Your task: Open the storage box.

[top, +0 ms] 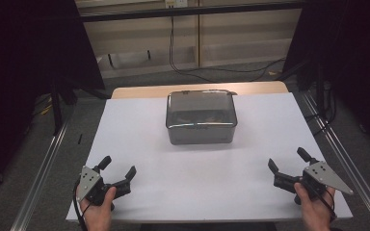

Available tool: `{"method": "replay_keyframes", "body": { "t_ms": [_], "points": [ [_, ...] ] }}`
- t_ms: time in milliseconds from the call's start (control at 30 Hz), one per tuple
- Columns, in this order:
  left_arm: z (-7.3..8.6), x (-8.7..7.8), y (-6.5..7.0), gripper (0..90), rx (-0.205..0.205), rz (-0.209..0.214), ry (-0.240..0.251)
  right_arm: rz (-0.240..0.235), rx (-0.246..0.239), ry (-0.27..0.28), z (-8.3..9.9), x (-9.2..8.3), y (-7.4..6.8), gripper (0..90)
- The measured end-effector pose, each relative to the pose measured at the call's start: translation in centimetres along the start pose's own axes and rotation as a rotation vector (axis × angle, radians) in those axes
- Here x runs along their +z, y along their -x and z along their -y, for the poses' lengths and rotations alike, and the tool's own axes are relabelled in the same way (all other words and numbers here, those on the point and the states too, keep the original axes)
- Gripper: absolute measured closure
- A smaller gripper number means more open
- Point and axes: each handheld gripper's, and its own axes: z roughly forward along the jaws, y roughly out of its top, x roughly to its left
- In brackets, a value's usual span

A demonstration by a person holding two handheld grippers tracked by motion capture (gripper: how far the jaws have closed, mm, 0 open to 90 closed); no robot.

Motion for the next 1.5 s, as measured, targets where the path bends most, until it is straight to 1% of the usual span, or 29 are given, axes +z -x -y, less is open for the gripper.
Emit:
{"method": "replay_keyframes", "body": {
  "t_ms": [33,100,167,233,300,333,367,500,533,567,667,733,767,900,933,967,1000,1033,1100,1133,1167,1200,1233,1300,1333,1400,1433,1467,1500],
  "points": [
    [0.0,0.0,0.0,3.8,0.0,0.002,-0.007,0.0,0.0,0.0,0.0,0.0,0.0,0.7],
    [0.1,0.1,-0.1,3.8,-0.017,-0.006,-0.012,-0.002,0.002,-0.004,0.0,0.1,0.0,0.7],
    [0.2,0.2,-0.1,3.8,-0.014,-0.001,-0.024,-0.011,0.015,-0.015,0.1,0.3,0.0,0.7],
    [0.1,0.2,0.0,3.8,-0.013,0.003,-0.014,-0.013,0.018,-0.018,0.2,0.4,0.0,0.7],
    [0.0,0.2,0.1,3.6,-0.009,0.014,-0.004,-0.034,0.023,-0.03,0.2,0.6,-0.1,0.5],
    [0.0,0.1,0.1,3.5,-0.004,0.014,-0.003,-0.036,0.017,-0.036,0.2,0.6,-0.2,0.5],
    [0.0,0.2,0.1,3.5,-0.008,0.019,0.0,-0.036,0.017,-0.036,0.2,0.6,-0.2,0.5],
    [0.1,0.3,0.1,3.4,-0.011,0.02,-0.012,-0.055,0.031,-0.051,0.3,1.0,-0.7,0.2],
    [0.1,0.3,0.2,3.4,-0.012,0.02,-0.011,-0.057,0.031,-0.052,0.3,1.1,-0.8,0.2],
    [0.1,0.3,0.2,3.4,-0.006,0.022,-0.012,-0.057,0.019,-0.051,0.3,1.1,-0.9,0.2],
    [0.1,0.3,0.3,3.4,-0.009,0.023,-0.02,-0.064,0.023,-0.048,0.3,1.2,-1.0,0.1],
    [0.1,0.2,0.2,3.5,-0.002,0.025,-0.031,-0.056,0.019,-0.061,0.3,1.4,-1.1,0.2],
    [0.1,0.2,0.3,3.5,-0.009,0.024,-0.027,-0.054,0.028,-0.067,0.3,1.4,-1.1,0.2],
    [0.1,0.2,0.3,3.5,-0.012,0.022,-0.021,-0.04,0.054,-0.085,0.5,1.7,-0.9,0.8],
    [0.1,0.2,0.4,3.5,-0.013,0.02,-0.018,-0.029,0.039,-0.082,0.5,1.8,-1.0,0.8],
    [0.1,0.2,0.4,3.5,-0.006,0.015,-0.015,-0.029,0.039,-0.082,0.5,1.8,-1.0,0.8],
    [0.1,0.2,0.4,3.5,-0.004,0.016,-0.015,-0.038,0.032,-0.069,0.4,2.0,-1.1,0.8],
    [0.1,0.3,0.5,3.5,-0.014,0.02,-0.015,-0.038,0.032,-0.069,0.4,2.0,-1.1,0.8],
    [0.1,0.3,0.5,3.5,-0.017,0.02,-0.014,-0.037,0.009,-0.058,0.2,2.2,-1.4,0.8],
    [0.1,0.4,0.5,3.5,-0.012,0.019,-0.017,-0.055,-0.001,-0.052,0.1,2.5,-1.7,0.8],
    [0.1,0.4,0.5,3.5,-0.011,0.019,-0.017,-0.055,-0.001,-0.052,0.1,2.5,-1.7,0.8],
    [0.1,0.3,0.6,3.5,-0.013,0.021,-0.017,-0.064,-0.019,-0.054,0.1,2.8,-2.0,0.8],
    [0.1,0.3,0.6,3.5,-0.008,0.019,-0.019,-0.064,-0.019,-0.054,0.1,2.8,-2.0,0.8],
    [0.1,0.4,0.6,3.4,-0.012,0.022,-0.019,-0.066,-0.044,-0.046,-0.2,3.0,-2.2,0.8],
    [0.0,0.4,0.6,3.5,-0.012,0.022,-0.021,-0.065,-0.047,-0.037,-0.4,3.2,-2.2,0.8],
    [0.0,0.5,0.6,3.4,-0.014,0.015,-0.02,-0.07,-0.029,-0.024,-0.8,3.5,-2.3,0.8],
    [0.0,0.5,0.6,3.3,-0.008,0.017,-0.023,-0.084,-0.031,-0.027,-0.9,3.9,-2.6,0.7],
    [0.0,0.5,0.6,3.3,-0.008,0.018,-0.025,-0.084,-0.031,-0.027,-0.9,3.9,-2.6,0.7],
    [0.0,0.5,0.6,3.3,-0.008,0.018,-0.025,-0.101,-0.037,-0.032,-0.9,4.1,-2.8,0.4]
  ]
}}
